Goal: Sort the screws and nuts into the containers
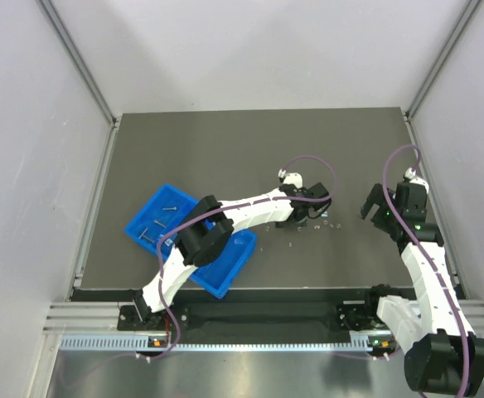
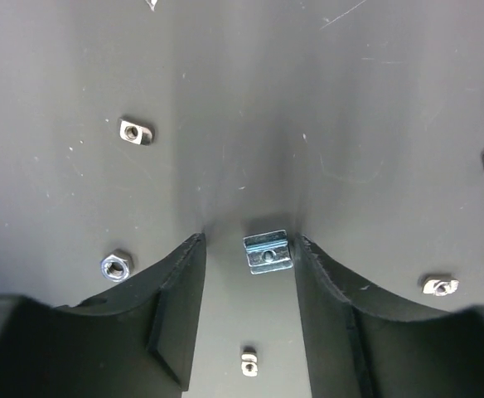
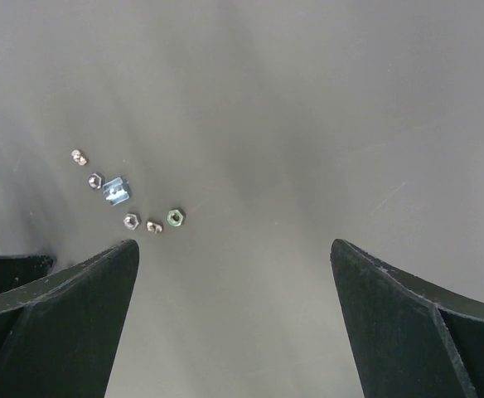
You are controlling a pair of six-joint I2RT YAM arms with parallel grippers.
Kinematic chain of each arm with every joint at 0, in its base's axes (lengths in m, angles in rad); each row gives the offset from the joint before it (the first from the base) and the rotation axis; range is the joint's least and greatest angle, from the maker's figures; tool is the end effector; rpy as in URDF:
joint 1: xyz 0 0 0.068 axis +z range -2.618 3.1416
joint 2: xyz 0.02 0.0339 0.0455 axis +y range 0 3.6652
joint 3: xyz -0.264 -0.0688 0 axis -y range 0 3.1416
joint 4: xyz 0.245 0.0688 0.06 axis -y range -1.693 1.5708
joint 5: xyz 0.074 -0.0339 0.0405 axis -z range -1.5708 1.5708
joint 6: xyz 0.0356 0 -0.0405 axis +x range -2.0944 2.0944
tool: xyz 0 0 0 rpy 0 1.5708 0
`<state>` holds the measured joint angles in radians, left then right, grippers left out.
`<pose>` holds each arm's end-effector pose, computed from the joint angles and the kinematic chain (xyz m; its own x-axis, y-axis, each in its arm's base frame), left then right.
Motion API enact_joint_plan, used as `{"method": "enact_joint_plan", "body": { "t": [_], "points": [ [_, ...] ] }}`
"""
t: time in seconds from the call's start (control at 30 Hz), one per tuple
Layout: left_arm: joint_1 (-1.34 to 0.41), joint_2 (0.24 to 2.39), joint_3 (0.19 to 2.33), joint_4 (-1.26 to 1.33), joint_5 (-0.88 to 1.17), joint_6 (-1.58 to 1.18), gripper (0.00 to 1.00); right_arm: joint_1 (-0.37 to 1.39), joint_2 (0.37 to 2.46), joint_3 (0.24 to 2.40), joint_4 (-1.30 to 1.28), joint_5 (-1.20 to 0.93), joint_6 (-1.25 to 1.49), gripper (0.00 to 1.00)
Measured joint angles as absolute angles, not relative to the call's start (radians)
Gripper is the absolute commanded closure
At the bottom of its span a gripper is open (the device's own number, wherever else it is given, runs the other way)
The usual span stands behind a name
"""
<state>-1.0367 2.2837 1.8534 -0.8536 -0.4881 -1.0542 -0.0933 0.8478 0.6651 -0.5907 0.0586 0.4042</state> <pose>0.2537 -0.3962 0.1644 -0.8434 -0.0825 -0.5309 -0.0824 0.9963 -0.0239 0.1746 -0.0184 0.2494 -0.5865 0.4492 -0.6740 0.3974 0.8847 0.2438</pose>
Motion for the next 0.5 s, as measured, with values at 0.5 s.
{"method": "enact_joint_plan", "body": {
  "t": [0.5],
  "points": [
    [-1.037,2.290,1.865,-0.842,-0.480,-1.040,0.84,-0.088,0.848,0.661,-0.591,0.060,0.404,0.00]
  ]
}}
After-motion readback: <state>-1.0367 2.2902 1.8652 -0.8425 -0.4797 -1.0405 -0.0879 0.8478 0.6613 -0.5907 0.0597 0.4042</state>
